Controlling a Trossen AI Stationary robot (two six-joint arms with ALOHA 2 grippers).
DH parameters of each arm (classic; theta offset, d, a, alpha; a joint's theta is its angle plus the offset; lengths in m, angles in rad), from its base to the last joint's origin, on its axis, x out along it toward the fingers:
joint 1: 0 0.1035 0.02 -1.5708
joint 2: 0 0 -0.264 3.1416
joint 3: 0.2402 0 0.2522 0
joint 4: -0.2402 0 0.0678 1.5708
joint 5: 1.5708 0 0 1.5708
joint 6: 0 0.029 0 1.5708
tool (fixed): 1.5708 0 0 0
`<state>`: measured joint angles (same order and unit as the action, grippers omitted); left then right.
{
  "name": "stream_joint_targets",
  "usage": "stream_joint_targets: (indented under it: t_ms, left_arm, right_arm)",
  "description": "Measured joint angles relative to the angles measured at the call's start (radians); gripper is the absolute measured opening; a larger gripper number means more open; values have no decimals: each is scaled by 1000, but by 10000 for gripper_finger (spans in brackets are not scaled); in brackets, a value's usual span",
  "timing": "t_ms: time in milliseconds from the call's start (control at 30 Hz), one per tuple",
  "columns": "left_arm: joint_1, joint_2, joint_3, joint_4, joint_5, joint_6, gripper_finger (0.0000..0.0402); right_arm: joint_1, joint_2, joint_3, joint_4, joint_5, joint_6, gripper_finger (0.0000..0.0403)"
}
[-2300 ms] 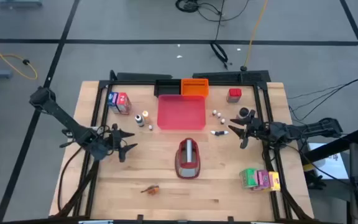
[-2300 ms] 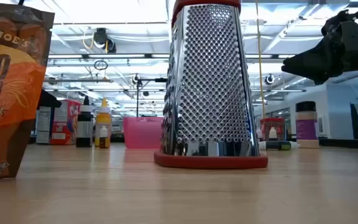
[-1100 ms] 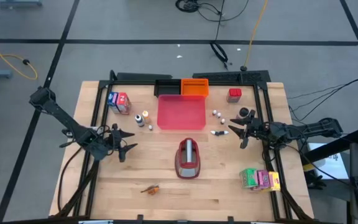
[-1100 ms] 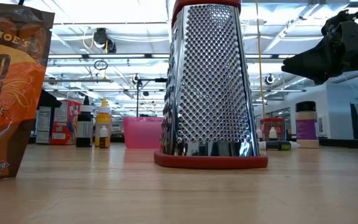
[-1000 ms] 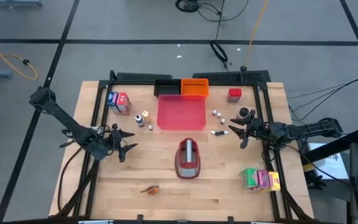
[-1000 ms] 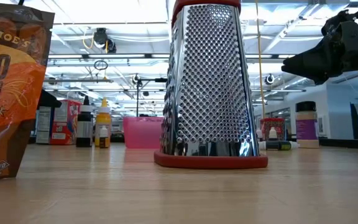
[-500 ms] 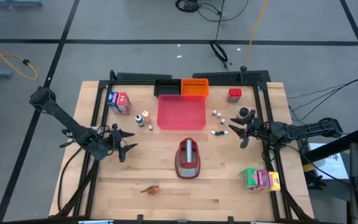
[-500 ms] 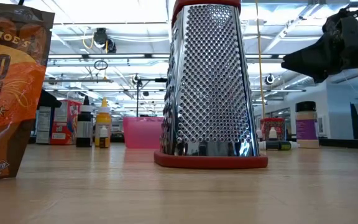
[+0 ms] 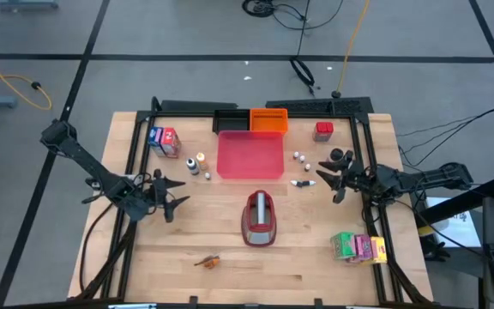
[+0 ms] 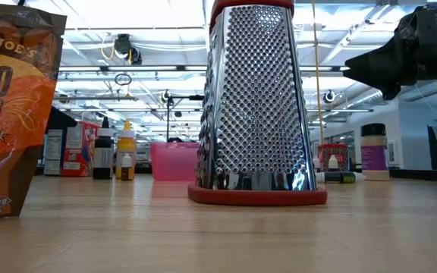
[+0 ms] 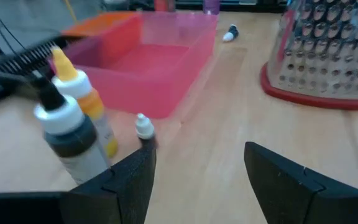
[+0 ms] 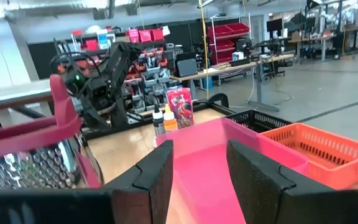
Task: Pick & Place Kitchen Items
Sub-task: Put the black spice bottle into the orange basket
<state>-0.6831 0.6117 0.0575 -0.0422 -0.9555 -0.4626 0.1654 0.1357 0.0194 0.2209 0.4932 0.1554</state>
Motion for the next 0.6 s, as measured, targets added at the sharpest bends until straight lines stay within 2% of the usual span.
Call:
stream_joint_targets:
  t_ms: [167,300,400,500,600]
  left_arm:
    - [23,0,0,107,-82,88,246]
    - [55,0,0,210,-107,158,246]
    - [76,0,0,247,-108,173,246]
    - [91,0,0,264,-99,135,246]
    - [104,1,0,274,-82,126,246]
  right_arm:
    - [-1,32,8,58,2,16,141]
    - [-1,114,62,44,9,7,141]
    - [-1,214,154,-10,79,-50,141]
    - [-2,306,288,-170,241,-77,141]
    - [-7,393,423,-372,294,-27,141]
